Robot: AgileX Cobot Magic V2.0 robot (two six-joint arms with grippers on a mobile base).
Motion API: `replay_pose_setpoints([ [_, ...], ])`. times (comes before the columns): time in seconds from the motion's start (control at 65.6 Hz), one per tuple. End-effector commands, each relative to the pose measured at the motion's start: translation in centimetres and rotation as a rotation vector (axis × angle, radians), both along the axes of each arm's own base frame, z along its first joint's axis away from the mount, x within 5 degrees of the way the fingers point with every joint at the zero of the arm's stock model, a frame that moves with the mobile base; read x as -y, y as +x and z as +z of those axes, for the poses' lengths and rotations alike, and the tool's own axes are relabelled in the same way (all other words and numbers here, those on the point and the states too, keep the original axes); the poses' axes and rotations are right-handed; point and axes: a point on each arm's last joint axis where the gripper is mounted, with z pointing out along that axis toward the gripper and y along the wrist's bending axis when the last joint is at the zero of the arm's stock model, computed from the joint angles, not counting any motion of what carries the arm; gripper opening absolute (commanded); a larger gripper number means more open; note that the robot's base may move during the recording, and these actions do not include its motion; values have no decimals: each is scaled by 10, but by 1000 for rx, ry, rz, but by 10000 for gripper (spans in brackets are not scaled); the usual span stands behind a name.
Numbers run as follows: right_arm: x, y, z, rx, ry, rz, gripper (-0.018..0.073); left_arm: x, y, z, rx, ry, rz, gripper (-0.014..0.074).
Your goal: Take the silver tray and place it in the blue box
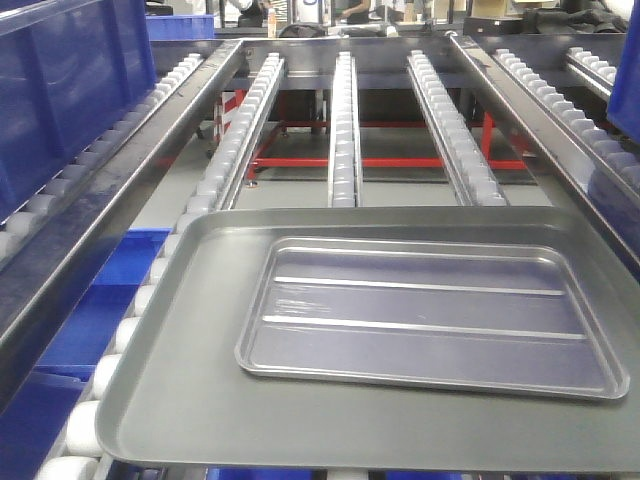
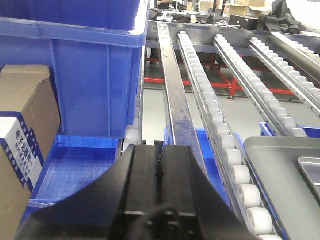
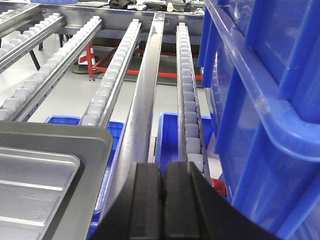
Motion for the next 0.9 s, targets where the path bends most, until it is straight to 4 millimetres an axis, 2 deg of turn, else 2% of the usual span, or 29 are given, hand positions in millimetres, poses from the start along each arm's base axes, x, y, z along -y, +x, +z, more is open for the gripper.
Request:
replay_pose_setpoints([
  [0.0, 0, -2, 8, 103, -15, -6, 49, -1, -2, 9, 99, -22, 0, -104],
  [0.671, 1, -2, 11, 138, -18, -8, 49, -1, -3, 14, 150, -31, 2, -104],
  [0.793, 1, -4, 21, 235, -23, -13, 49, -2, -6, 28, 243, -48, 4, -104],
  [0.884, 1, -9, 44, 315, 7, -11, 49, -2, -10, 50, 266, -32, 3, -104],
])
